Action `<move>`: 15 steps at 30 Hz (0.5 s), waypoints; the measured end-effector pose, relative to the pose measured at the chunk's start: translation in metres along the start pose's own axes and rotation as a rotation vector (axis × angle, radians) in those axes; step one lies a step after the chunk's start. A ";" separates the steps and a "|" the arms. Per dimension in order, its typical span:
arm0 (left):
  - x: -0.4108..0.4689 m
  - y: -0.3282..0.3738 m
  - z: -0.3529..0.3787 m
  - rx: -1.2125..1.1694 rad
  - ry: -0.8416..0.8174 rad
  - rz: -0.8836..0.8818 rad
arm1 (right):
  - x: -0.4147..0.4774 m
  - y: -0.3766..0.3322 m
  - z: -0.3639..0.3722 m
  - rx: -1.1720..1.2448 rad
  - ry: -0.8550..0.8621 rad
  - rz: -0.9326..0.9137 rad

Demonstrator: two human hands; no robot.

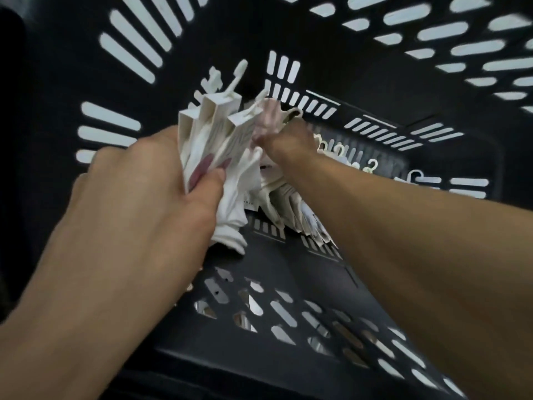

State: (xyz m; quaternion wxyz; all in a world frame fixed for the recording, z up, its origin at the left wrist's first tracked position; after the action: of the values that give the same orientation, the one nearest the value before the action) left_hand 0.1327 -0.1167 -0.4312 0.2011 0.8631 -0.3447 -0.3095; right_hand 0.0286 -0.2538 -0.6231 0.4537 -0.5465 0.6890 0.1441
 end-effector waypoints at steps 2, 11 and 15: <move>0.005 -0.003 0.000 -0.044 0.001 -0.044 | 0.003 -0.005 0.007 -0.019 0.006 0.007; 0.017 -0.010 0.005 -0.340 -0.101 -0.320 | -0.070 -0.005 -0.036 0.329 0.305 -0.390; 0.015 -0.003 0.008 -0.519 -0.125 -0.360 | -0.120 -0.002 -0.091 0.475 0.336 -0.588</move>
State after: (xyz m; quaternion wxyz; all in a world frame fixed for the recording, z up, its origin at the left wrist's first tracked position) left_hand 0.1374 -0.1269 -0.4449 0.3349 0.8094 -0.1079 -0.4701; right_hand -0.0137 -0.2434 -0.4792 0.4703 -0.6161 0.5820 -0.2459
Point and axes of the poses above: each hand's wrist, its own x-axis towards the middle knuckle, its own z-axis out of the palm, y = z × x, the point moved 4 cm from there along x, towards the middle knuckle, and after that the axes turned 1 degree about z, right-handed, at the moved point
